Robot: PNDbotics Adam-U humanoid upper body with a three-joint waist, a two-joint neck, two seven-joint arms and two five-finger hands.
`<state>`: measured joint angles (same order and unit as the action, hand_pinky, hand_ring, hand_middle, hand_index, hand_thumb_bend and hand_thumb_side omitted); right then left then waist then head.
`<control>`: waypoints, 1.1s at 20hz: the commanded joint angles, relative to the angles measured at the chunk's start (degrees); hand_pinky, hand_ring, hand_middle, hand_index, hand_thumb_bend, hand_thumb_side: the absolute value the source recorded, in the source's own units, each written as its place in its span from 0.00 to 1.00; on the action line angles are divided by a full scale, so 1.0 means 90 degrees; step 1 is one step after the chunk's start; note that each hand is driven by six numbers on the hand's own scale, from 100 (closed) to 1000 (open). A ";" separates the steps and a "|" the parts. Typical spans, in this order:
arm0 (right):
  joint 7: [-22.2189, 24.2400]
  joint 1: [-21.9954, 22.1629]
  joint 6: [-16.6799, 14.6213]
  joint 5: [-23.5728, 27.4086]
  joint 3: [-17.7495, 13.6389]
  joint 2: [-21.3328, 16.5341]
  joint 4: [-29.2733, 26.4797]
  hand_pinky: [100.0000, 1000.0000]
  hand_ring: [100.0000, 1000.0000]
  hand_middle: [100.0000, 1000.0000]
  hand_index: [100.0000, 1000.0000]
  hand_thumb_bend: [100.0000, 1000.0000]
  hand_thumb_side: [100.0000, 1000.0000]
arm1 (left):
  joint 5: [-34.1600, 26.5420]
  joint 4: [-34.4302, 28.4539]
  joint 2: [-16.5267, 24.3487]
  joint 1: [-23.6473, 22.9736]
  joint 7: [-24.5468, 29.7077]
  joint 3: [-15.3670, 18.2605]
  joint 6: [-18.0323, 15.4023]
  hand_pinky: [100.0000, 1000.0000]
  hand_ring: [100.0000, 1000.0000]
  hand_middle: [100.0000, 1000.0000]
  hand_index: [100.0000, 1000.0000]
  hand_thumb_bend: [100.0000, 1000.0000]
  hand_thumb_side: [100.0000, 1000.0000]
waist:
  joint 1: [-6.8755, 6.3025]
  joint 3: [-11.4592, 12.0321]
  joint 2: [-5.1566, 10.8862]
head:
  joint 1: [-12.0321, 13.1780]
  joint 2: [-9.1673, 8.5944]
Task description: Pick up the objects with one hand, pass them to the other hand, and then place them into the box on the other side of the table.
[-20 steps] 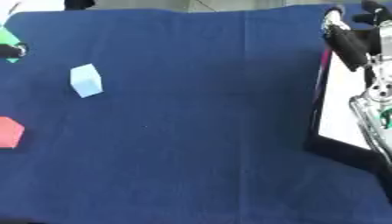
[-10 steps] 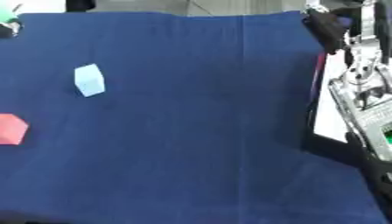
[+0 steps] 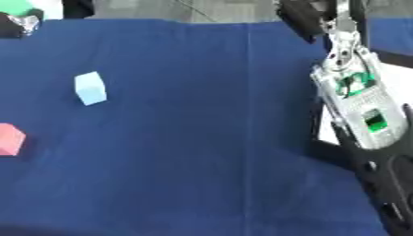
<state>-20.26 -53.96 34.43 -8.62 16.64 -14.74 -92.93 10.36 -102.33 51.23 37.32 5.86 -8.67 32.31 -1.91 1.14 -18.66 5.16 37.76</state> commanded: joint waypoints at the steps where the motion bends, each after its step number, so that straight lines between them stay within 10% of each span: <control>1: 0.0285 -0.0155 0.0100 -0.0246 0.0030 0.0056 -0.0199 0.66 0.83 0.86 0.94 0.00 0.37 | -0.0024 -0.0674 0.0138 -0.0033 0.0127 -0.0061 -0.0003 0.79 0.71 0.58 0.49 0.00 0.11 | -0.0027 0.0012 0.0220 | -0.0203 0.0079; 22: 0.2064 -0.0270 0.1943 -0.0549 0.1268 0.0768 -0.0812 0.65 0.84 0.88 0.97 0.00 0.47 | 0.2595 -0.1362 -0.1388 -0.0722 -0.1712 -0.0993 -0.1643 0.67 0.55 0.44 0.50 0.00 0.01 | -0.0009 0.0085 0.0246 | -0.0500 0.0126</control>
<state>-1.94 -55.47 51.57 -13.61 27.71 -8.58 -99.40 32.06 -113.64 38.68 30.46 -8.71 -17.69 18.13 -1.91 1.78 -18.41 0.82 39.17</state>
